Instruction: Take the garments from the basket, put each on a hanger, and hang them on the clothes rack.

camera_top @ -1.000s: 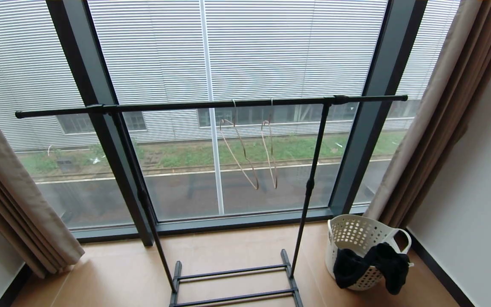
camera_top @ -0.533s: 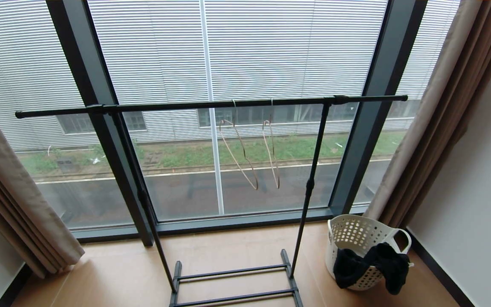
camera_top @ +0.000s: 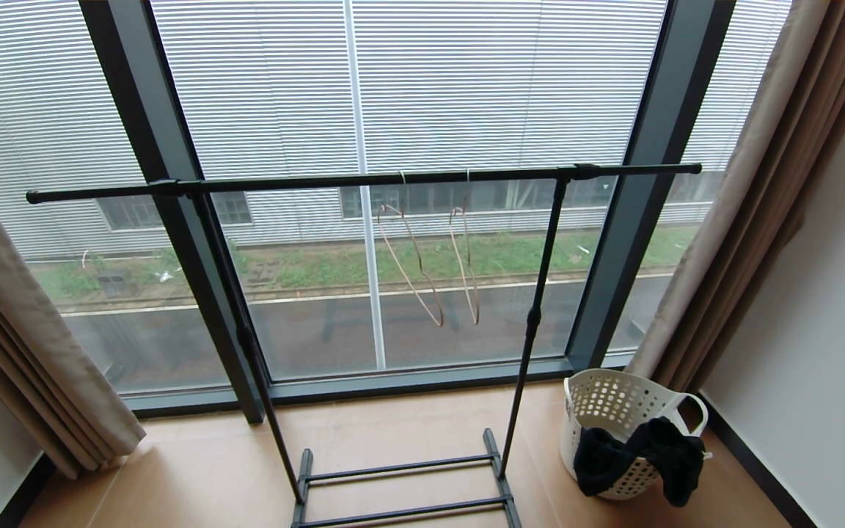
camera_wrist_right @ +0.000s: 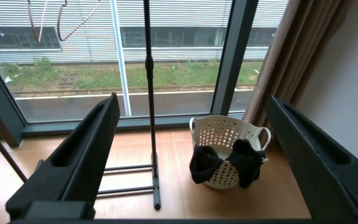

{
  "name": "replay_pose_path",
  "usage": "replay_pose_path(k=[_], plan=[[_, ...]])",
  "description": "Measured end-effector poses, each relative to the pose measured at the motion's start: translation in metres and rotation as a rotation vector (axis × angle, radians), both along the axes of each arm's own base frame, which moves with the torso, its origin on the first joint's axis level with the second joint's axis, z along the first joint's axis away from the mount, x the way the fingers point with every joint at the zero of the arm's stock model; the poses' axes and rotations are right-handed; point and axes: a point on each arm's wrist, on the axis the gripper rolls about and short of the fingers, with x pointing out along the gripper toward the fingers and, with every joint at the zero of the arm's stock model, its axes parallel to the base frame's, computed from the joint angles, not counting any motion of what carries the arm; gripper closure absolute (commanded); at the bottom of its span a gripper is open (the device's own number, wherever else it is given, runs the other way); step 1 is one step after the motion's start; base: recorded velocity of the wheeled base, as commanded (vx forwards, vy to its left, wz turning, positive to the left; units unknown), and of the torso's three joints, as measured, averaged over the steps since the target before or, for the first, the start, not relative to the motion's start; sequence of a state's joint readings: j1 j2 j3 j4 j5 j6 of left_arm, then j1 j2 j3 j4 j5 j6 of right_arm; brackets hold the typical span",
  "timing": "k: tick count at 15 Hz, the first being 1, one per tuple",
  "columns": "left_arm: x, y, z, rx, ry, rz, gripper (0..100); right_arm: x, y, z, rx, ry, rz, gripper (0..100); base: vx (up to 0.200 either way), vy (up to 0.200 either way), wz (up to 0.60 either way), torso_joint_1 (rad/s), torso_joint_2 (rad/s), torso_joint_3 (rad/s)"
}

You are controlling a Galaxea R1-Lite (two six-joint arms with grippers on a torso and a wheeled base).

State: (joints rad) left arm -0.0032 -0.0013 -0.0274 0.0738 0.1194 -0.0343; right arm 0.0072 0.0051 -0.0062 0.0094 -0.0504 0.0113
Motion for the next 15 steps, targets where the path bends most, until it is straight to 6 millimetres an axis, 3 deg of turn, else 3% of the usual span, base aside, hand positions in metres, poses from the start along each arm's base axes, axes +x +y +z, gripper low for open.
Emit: replay_pose_path(k=[15], plan=[[-0.0001, 0.0, 0.0003, -0.001, -0.002, 0.0, 0, 0.0, 0.0, 0.0001, -0.002, 0.0, -0.001, 0, 0.0, 0.0, 0.0, -0.005, 0.01, 0.005]])
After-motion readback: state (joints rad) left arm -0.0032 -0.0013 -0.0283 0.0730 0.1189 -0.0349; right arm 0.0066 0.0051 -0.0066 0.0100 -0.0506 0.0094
